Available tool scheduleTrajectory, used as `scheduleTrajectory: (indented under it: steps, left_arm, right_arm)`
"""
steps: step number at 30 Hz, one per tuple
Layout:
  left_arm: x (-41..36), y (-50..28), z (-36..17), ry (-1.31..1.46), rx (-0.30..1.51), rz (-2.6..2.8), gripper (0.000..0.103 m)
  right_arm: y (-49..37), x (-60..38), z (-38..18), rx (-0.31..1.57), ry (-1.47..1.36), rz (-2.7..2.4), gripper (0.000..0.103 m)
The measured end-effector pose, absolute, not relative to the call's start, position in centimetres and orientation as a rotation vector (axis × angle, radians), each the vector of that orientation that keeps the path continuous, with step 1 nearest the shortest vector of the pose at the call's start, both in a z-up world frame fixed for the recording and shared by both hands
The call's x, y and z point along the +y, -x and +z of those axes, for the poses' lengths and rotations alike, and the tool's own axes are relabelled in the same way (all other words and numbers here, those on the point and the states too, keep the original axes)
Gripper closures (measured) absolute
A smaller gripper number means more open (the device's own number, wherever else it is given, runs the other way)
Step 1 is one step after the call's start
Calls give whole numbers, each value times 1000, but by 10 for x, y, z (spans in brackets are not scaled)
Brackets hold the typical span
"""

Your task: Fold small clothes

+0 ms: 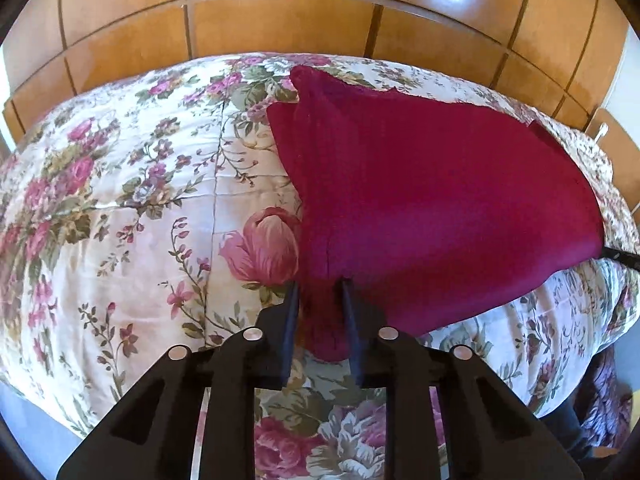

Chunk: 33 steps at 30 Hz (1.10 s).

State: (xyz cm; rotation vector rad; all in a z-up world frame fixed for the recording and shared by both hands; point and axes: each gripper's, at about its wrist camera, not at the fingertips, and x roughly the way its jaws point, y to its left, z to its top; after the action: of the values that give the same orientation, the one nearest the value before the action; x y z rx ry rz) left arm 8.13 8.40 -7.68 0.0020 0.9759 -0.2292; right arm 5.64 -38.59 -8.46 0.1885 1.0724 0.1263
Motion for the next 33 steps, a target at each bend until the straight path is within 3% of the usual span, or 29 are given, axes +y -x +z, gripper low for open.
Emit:
scheduleTrajectory:
  steps: [3,4,6,8,13,15,17,27,30,33]
  left_arm:
    - [89,-75,-71,3,967,-218,84]
    - [93,-74,-70,23,967,-218,84]
    - [100,-70,-64,77,956,-218,84]
    - [105,-66,-55,113,933,-211,84]
    - [102,-69,-40,81,894,-122,84]
    - [97,-72,-32,60,868,-94,60]
    - [94,-75,-24,56,836,-66,52]
    - [83,-91,-6,-9,775,-16,52]
    - [84,-95,-8,0,782,-14,52]
    - [85,-101,-12,3,791,-9,52]
  right_arm:
    - [-50,-390,-78,1048,-234,103,92]
    - [-49,-389,-75,1053,-214,87,76]
    - [-46,-388,-66,1043,-191,44,54]
    - [-44,-389,-50,1000,-196,39,53]
    - [-63,-363,-17,875,-143,52,22]
    - [-76,-341,-13,847,-125,89,16]
    - [-92,-322,-15,846,-111,108,14]
    - [-154,-289,-68,913,-135,82,10]
    - [-151,-287,-78,877,-112,96,2]
    - [-148,-281,-84,847,-67,87,2]
